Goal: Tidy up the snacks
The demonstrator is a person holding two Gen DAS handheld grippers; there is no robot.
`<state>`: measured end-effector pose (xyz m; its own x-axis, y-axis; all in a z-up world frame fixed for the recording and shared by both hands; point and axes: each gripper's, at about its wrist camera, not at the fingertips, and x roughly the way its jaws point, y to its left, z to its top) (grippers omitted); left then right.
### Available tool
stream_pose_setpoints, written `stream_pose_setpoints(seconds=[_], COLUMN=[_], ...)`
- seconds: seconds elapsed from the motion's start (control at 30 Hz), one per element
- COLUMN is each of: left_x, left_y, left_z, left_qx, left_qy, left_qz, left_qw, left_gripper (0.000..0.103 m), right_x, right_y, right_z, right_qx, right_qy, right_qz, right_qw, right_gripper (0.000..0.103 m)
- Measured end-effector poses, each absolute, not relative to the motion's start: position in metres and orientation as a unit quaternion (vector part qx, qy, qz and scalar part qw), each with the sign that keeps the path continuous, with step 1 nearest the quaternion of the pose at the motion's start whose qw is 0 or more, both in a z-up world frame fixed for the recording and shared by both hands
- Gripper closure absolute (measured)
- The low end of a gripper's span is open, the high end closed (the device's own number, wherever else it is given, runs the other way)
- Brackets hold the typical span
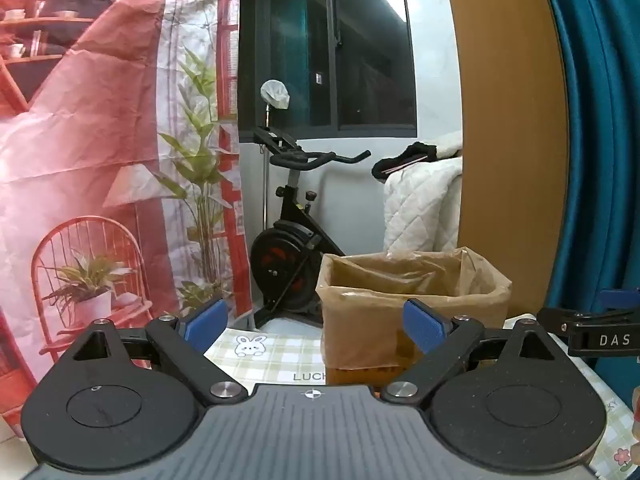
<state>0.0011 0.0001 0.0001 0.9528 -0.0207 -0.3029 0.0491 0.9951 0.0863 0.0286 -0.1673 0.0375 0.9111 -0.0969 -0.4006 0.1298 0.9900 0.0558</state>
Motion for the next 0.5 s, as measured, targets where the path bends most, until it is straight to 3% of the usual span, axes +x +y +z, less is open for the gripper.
stream_pose_setpoints(seconds=[0.17,0.5], left_x=[0.006,0.003], left_y=[0.011,0.0], left_z=[0.003,-0.002], left_qx=[0.016,0.046], left_qy=[0.157,0.144], left_qz=[-0.024,-0.012], left_qw=[0.987,0.988], left_gripper=[0.008,0.008], right_x=[0.028,0.028], right_y=[-0.166,-0.171], right_z=[0.037,0.034], right_qx=[0.025,0.037], right_qy=[0.196,0.195], right_qz=[-0.057,-0.062], right_qw=[0.979,0.978], right_gripper=[0.0,0.0])
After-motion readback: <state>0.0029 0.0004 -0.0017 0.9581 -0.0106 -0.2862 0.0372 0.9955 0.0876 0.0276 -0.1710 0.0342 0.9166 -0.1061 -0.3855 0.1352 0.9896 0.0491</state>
